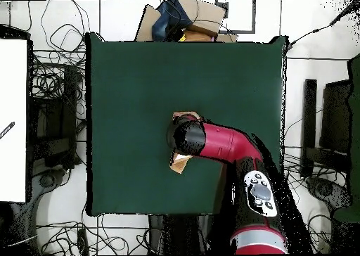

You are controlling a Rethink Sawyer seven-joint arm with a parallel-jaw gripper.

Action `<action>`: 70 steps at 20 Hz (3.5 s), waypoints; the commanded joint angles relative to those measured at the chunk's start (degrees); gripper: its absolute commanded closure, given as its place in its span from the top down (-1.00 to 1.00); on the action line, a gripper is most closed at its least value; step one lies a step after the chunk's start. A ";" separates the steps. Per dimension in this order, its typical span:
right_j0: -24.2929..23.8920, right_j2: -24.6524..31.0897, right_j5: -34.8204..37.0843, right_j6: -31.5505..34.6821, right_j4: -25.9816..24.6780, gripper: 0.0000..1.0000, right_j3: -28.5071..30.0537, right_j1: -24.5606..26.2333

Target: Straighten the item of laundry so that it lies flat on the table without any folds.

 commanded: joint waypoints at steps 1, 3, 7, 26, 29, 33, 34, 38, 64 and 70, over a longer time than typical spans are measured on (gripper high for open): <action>-0.67 7.59 -3.34 3.44 -2.86 1.00 6.60 -2.17; -0.94 7.50 -4.01 3.28 -3.33 1.00 6.50 -1.57; -1.18 7.63 -5.50 2.64 -4.39 1.00 5.59 0.12; -1.65 7.88 -11.41 5.01 -8.15 1.00 9.70 1.46; -1.35 7.40 -12.26 5.30 -8.50 1.00 10.44 1.28; -1.12 7.07 -13.62 6.26 -8.66 1.00 12.14 1.04; -1.03 6.97 -13.66 6.55 -8.58 1.00 12.72 0.73; -1.35 6.96 -13.22 6.85 -8.43 1.00 14.92 -0.84; -6.28 14.93 -2.54 -4.54 -14.14 1.00 8.92 -3.22; -4.17 15.67 -1.34 -4.97 -16.84 1.00 5.75 -2.30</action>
